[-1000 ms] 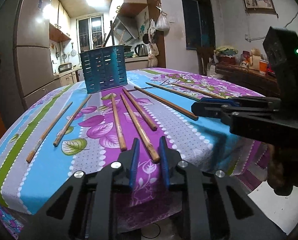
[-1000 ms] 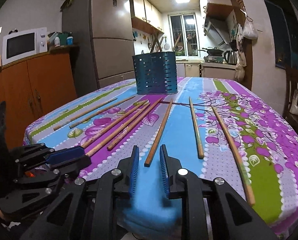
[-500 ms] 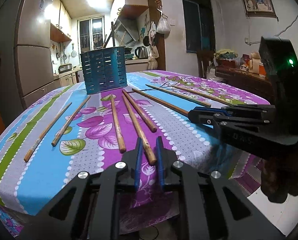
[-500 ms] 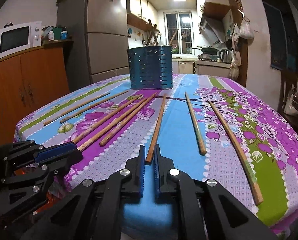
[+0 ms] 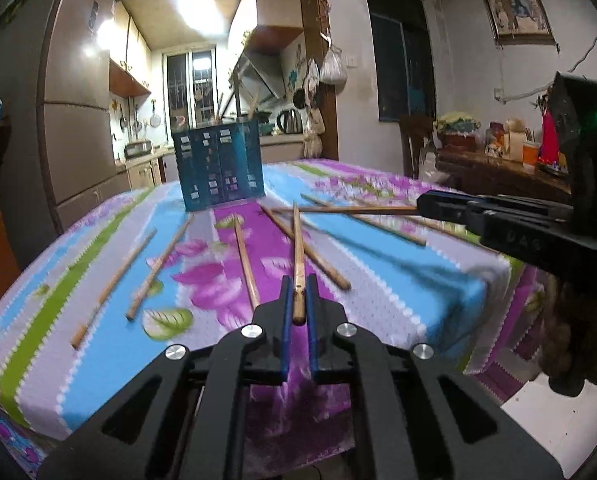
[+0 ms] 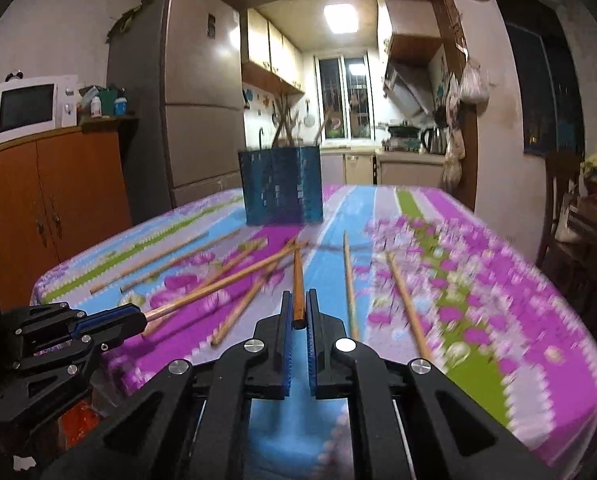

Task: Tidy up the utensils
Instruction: 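Lift both chopsticks upright and carry them over the blue holder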

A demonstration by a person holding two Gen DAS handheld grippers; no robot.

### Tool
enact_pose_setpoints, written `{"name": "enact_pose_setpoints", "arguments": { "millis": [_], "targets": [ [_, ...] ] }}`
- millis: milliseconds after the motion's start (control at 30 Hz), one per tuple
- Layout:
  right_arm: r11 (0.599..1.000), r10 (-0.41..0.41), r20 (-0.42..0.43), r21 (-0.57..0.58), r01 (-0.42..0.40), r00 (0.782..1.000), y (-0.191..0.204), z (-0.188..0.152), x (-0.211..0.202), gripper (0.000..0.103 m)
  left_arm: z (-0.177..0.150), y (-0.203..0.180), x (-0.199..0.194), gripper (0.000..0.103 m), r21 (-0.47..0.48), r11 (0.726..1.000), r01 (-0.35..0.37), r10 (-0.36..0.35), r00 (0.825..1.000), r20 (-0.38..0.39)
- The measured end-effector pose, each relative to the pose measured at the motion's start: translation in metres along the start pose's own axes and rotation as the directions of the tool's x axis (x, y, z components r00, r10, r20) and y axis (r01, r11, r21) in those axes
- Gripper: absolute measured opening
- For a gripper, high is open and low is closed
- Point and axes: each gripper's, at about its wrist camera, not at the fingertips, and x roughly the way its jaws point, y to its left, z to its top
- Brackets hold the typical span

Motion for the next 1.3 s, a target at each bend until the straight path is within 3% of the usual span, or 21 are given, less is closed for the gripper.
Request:
{"name": "enact_pose_setpoints", "arguments": {
  "millis": [267,500,767,1300],
  "targets": [
    [0.995,0.036,0.123,-0.092,-0.025,0.992,-0.004,0.064,-0.028,0.007,0.06,0.014,-0.018,0.005,0.017,0.999,-0.032,0.029,0.988,0.151],
    [0.988,0.087,0.159,-0.14,-0.065,0.983,-0.012,0.124,-0.02,0.007,0.123,0.022,-0.009,0.005,0.05,0.999,-0.002,-0.011,0.97,0.242],
    [0.986,0.115,0.122,-0.133,-0.098,0.986,-0.02,0.165,0.006,0.007,0.174,0.035,0.011,0.005,0.02,0.998,0.056,-0.06,0.967,0.246],
    [0.987,0.133,0.096,-0.103,-0.123,0.986,-0.02,0.221,0.018,0.007,0.205,0.07,0.018,0.005,-0.033,0.998,0.06,-0.049,0.966,0.255]
  ]
}}
